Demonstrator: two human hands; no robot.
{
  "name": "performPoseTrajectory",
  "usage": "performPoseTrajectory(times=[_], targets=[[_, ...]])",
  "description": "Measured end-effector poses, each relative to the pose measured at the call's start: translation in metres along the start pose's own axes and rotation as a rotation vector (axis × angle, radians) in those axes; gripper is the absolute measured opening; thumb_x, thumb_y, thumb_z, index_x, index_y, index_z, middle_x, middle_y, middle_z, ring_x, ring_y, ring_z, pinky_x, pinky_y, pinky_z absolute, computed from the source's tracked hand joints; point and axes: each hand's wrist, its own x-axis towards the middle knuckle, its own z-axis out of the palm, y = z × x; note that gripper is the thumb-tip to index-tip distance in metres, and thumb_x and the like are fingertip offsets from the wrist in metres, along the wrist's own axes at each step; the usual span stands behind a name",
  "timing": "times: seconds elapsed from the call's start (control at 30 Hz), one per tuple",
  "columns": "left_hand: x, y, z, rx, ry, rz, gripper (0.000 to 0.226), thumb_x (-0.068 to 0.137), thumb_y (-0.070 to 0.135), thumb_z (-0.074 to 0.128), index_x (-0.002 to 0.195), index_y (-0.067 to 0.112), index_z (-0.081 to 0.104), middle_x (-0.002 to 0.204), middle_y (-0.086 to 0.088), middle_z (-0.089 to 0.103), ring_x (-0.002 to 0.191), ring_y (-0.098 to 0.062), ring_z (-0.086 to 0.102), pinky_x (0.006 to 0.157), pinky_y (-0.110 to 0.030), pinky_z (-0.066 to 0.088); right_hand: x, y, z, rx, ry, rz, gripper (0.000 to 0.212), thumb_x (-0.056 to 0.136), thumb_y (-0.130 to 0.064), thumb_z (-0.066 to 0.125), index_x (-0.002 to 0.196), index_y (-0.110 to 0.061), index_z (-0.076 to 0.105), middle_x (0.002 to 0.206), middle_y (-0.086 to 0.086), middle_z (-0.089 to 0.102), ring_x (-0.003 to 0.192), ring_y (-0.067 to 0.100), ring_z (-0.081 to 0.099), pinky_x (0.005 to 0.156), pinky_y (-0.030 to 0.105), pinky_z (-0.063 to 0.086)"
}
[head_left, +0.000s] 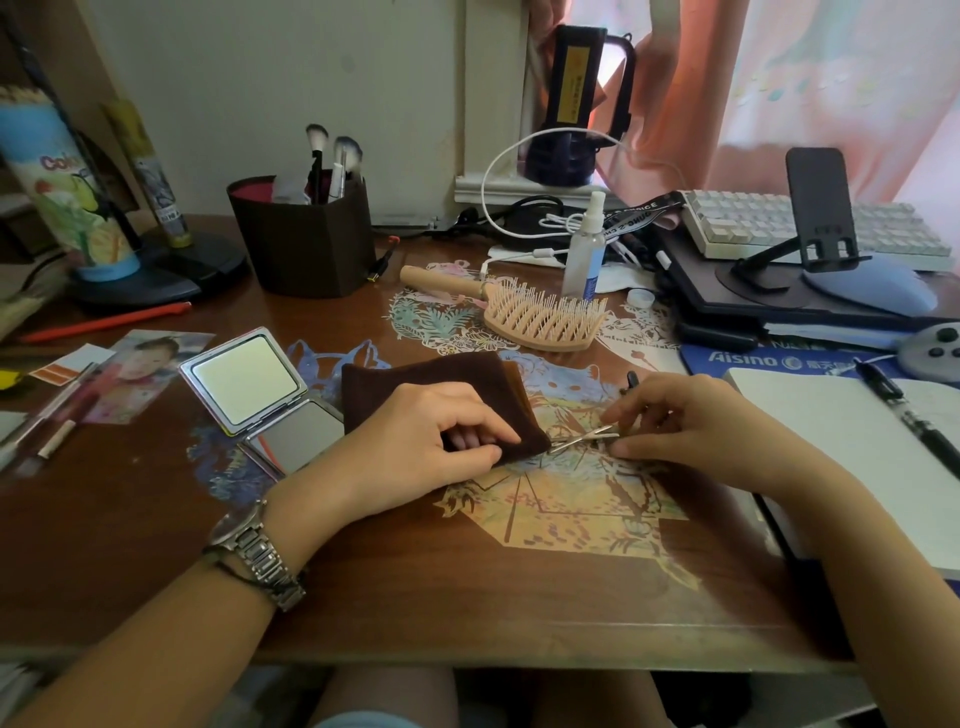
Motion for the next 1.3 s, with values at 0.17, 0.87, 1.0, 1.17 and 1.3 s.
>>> performPoseTrajectory(times=[0.17,0.87,1.0,1.17,1.3], targets=[[-0.001,0.0,0.001,0.034,-0.008,0.021,0.021,0.084,0.017,0.07,0.103,0.027,0.075,0.092,0.013,0.062,0.087,-0.005,0.061,0.075,-0.013,0.049,0.002,0.002,0.001,-0.036,0.007,-0.033,0.014,0.075,-0.023,0.077,0.087,-0.03,0.073,0.077,-0.012,0.065,0.073,0.002,0.058,0.065,0.015,0.048],[0.0,-0.003,0.002,0.036,-0.002,0.033,0.021,0.084,0.018,0.071,0.103,0.027,0.075,0.094,0.011,0.063,0.088,-0.01,0.062,0.076,-0.02,0.052,0.008,-0.004,0.013,-0.047,-0.011,-0.144,0.014,0.073,-0.036,0.075,0.086,-0.038,0.07,0.084,-0.013,0.063,0.075,0.003,0.058,0.069,0.022,0.051],[0.0,-0.003,0.003,0.026,-0.002,0.038,0.021,0.084,0.017,0.071,0.102,0.026,0.075,0.097,0.013,0.063,0.088,-0.01,0.062,0.076,-0.021,0.053,0.008,-0.008,0.015,-0.058,-0.002,-0.151,0.012,0.075,-0.031,0.076,0.085,-0.033,0.069,0.078,-0.018,0.06,0.077,-0.004,0.053,0.066,0.013,0.044],[0.0,-0.003,0.003,0.025,0.002,0.049,0.021,0.084,0.017,0.071,0.102,0.026,0.075,0.098,0.013,0.064,0.088,-0.01,0.062,0.077,-0.024,0.053,0.011,-0.015,0.021,-0.049,-0.015,-0.166,0.012,0.076,-0.032,0.075,0.087,-0.031,0.071,0.082,-0.018,0.061,0.082,-0.006,0.054,0.069,0.007,0.044],[0.0,-0.004,0.002,0.027,0.012,0.064,0.021,0.084,0.016,0.071,0.102,0.025,0.075,0.099,0.013,0.064,0.086,-0.01,0.062,0.076,-0.024,0.053,0.015,-0.02,0.028,-0.074,-0.005,-0.208,0.011,0.077,-0.031,0.074,0.086,-0.033,0.069,0.082,-0.019,0.06,0.082,-0.006,0.054,0.07,0.005,0.042]])
